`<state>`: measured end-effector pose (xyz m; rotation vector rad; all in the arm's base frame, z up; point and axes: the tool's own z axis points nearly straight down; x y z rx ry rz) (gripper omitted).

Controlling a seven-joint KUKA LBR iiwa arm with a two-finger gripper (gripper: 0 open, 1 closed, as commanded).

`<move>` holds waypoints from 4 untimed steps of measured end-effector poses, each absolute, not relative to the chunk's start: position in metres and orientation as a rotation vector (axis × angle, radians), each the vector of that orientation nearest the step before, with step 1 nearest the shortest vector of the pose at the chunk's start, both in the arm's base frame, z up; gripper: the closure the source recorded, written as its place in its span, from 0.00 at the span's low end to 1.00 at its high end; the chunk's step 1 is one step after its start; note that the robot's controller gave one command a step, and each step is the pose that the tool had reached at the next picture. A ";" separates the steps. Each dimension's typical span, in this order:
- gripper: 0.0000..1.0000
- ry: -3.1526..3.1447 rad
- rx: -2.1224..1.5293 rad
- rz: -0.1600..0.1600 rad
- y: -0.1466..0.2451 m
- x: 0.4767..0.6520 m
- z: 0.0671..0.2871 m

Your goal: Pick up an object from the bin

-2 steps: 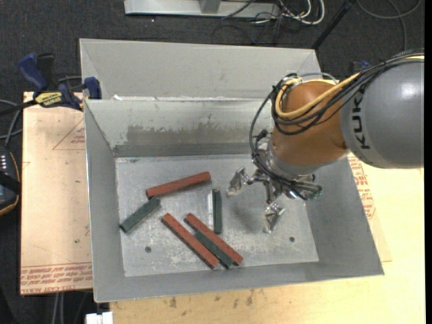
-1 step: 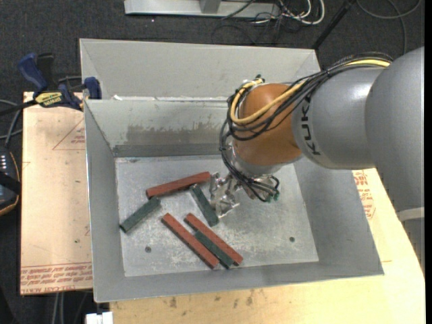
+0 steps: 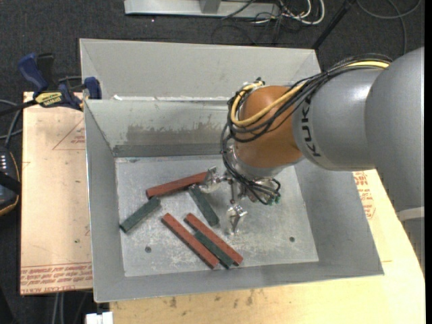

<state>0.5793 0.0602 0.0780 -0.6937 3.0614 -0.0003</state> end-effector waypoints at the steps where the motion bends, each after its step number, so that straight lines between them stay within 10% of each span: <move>1: 0.00 3.060 -0.693 0.000 0.060 0.580 0.078; 3: 0.00 2.833 -1.306 -0.005 0.073 0.530 0.078; 4: 0.00 2.937 -1.105 -0.001 0.085 0.540 0.081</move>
Offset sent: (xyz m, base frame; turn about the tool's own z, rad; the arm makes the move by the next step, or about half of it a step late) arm -0.0550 0.0271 0.0198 -0.4114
